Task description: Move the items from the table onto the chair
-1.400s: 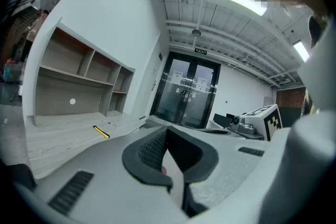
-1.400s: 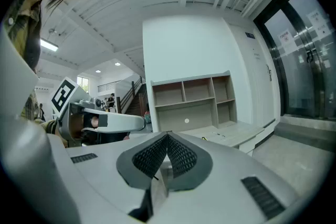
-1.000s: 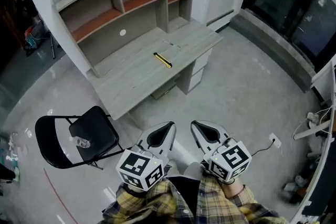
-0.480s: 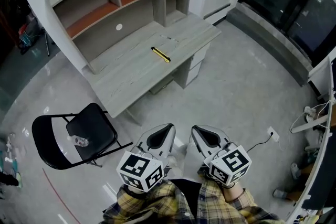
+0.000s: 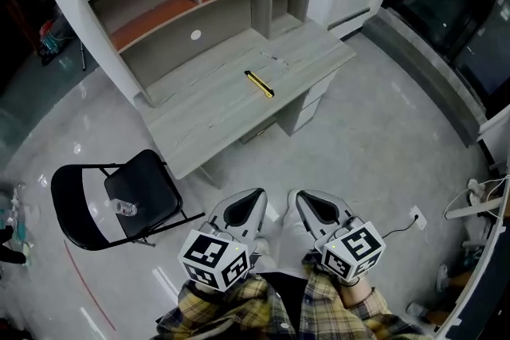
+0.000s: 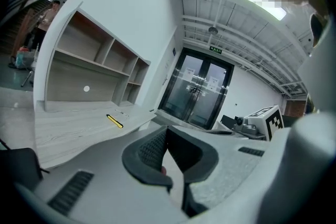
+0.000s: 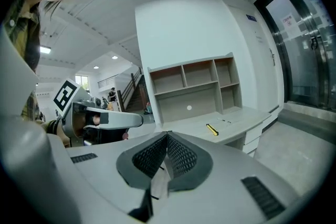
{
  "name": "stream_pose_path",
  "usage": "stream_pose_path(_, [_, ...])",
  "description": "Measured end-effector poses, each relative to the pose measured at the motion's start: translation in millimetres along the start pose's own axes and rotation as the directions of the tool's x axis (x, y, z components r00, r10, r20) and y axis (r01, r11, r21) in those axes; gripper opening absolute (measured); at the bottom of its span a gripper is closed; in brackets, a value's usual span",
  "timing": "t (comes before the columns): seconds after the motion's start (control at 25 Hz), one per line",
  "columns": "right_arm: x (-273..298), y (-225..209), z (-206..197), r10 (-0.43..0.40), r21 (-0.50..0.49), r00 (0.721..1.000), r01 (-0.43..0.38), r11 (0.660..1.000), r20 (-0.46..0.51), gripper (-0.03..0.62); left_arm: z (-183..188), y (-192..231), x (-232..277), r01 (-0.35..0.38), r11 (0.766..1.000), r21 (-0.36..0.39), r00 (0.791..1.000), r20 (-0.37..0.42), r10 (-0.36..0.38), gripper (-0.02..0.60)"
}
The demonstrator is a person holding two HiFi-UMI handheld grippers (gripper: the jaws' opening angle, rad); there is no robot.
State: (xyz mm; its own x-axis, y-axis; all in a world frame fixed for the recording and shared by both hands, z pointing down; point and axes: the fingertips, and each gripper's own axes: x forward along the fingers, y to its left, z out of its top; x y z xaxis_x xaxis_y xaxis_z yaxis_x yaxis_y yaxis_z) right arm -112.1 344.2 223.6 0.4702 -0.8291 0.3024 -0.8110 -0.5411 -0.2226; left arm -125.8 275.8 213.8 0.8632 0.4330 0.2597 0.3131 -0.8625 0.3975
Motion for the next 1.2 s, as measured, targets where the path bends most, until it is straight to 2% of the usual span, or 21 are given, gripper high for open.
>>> stream_pose_path(0.28, [37.8,-39.7,8.6,0.039,0.015,0.998,-0.039,0.999,-0.038,0.017,14.9,28.7,47.0,-0.029,0.999,-0.026,0.999,-0.017,0.028,0.005])
stream_pose_path(0.52, [59.8,-101.1,34.6,0.056,0.013,0.997,-0.055,0.998,-0.045,0.018,41.2,44.9,108.3,-0.065,0.997,-0.04,0.998,-0.017,0.064,0.005])
stream_pose_path(0.8, [70.6,-184.6,66.3,0.089,0.011,0.995,-0.088,0.996,-0.045,0.017,78.7,46.6,184.6,-0.109,0.993,-0.038,0.994,0.005,0.109,0.005])
stream_pose_path(0.96, [70.2,-222.4,79.1,0.118,-0.006,0.992,-0.119,0.993,-0.036,0.017,88.9,45.4,226.0,-0.135,0.99,-0.031,0.991,0.01,0.135,0.005])
stream_pose_path(1.2, [65.7,-269.7,78.1,0.148,0.001,0.988,-0.149,0.989,-0.047,0.017,92.3,36.2,268.7,-0.164,0.986,-0.027,0.986,0.015,0.164,0.005])
